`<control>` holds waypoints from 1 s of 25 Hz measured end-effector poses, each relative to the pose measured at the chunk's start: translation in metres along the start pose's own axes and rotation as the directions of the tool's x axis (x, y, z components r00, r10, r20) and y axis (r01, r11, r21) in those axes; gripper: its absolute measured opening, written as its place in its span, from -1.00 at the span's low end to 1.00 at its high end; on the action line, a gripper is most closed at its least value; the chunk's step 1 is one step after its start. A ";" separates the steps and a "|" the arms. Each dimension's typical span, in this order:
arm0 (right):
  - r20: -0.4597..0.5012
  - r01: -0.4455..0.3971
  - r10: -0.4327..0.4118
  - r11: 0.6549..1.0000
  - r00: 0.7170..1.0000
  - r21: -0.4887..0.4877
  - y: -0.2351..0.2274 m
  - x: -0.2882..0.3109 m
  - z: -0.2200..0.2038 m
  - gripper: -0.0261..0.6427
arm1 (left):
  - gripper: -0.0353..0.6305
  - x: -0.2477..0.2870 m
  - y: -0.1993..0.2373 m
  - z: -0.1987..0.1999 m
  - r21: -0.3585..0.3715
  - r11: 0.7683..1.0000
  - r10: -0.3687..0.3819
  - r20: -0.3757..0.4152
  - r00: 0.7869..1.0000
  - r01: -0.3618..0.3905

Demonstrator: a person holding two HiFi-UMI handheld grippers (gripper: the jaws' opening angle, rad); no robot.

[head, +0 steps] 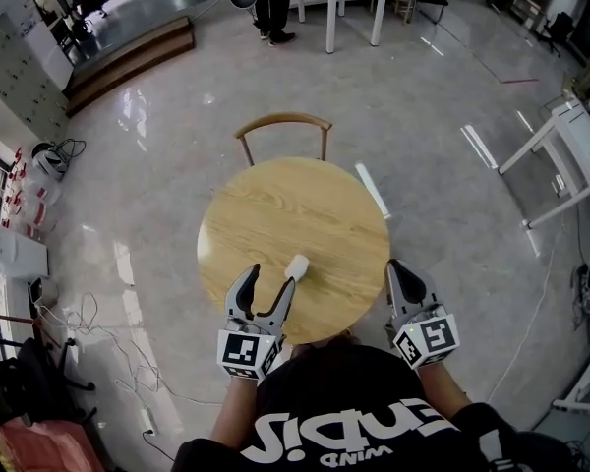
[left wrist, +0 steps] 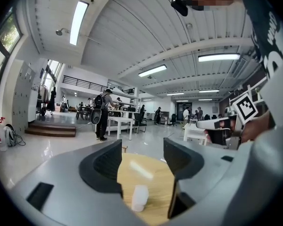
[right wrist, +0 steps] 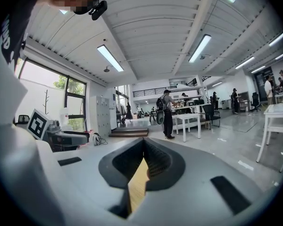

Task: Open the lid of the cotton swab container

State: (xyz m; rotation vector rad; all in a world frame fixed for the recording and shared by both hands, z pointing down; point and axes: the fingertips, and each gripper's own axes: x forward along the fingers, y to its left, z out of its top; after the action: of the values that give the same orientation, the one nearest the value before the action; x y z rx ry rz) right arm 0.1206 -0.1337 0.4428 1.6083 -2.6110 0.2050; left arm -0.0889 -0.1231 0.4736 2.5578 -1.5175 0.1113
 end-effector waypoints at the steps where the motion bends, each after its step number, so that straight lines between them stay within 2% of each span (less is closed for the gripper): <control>1: 0.000 0.003 -0.003 1.000 1.000 0.001 -0.001 0.000 0.000 -0.92 | -0.10 0.002 0.000 -0.003 0.007 1.000 -0.002 -0.007 1.000 0.002; 7: 0.003 0.012 -0.012 1.000 1.000 0.005 -0.009 0.000 0.002 -0.92 | -0.10 0.012 0.000 -0.020 0.012 1.000 -0.008 -0.023 1.000 0.008; 13: 0.004 0.012 -0.012 1.000 1.000 -0.002 -0.014 -0.003 0.002 -0.92 | -0.10 0.022 0.000 -0.059 0.006 1.000 -0.019 -0.086 0.996 0.020; 19: -0.003 0.023 -0.023 1.000 1.000 -0.007 -0.019 -0.005 0.003 -0.92 | -0.10 0.034 0.000 -0.084 0.039 0.999 -0.027 -0.118 0.993 0.031; 25: -0.008 0.031 -0.031 0.999 0.999 -0.012 -0.021 -0.005 0.001 -0.92 | -0.10 0.045 0.001 -0.119 0.052 0.997 -0.042 -0.182 0.982 0.052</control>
State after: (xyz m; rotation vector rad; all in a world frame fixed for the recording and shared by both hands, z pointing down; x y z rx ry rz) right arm 0.1416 -0.1384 0.4429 1.6390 -2.5746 0.1936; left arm -0.0661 -0.1407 0.5975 2.5445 -1.4055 0.3751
